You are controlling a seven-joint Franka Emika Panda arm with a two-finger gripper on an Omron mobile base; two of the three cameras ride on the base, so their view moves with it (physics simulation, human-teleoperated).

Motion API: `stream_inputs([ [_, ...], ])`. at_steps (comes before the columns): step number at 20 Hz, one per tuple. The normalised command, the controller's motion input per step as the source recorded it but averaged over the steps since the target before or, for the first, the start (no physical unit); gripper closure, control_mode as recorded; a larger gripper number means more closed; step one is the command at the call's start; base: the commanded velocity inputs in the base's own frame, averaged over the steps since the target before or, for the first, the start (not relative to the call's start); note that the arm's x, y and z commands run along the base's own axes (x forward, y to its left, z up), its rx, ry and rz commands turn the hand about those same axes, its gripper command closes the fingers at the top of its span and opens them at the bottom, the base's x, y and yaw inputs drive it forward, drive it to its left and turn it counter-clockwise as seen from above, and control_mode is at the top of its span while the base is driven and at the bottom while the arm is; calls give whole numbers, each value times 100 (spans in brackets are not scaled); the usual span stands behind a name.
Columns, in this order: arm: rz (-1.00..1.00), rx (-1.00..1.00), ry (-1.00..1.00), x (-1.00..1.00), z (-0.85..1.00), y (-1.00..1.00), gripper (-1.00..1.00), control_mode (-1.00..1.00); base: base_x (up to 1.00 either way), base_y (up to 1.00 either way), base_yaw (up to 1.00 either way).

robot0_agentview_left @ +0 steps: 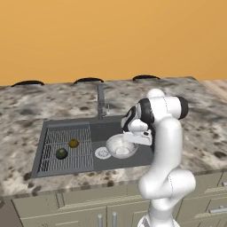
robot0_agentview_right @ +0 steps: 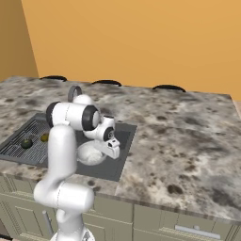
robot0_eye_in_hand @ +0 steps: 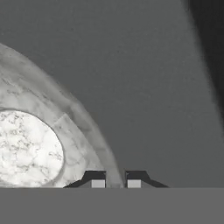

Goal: Dump the kiwi and squash from the bowl so the bowl can be washed. Place the bowl in the sink after clearing the leftovers.

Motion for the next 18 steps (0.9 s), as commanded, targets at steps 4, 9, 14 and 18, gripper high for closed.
stream_inputs([
  [4,0,-1,1,27,-54,23,100,-100,0,0,0],
  [9,0,3,0,5,-10,4,-100,-100,0,0,0],
  [14,0,0,-5,-16,57,0,-100,-100,0,0,0],
  [18,-1,0,-16,-37,100,0,-100,-100,0,0,0],
])
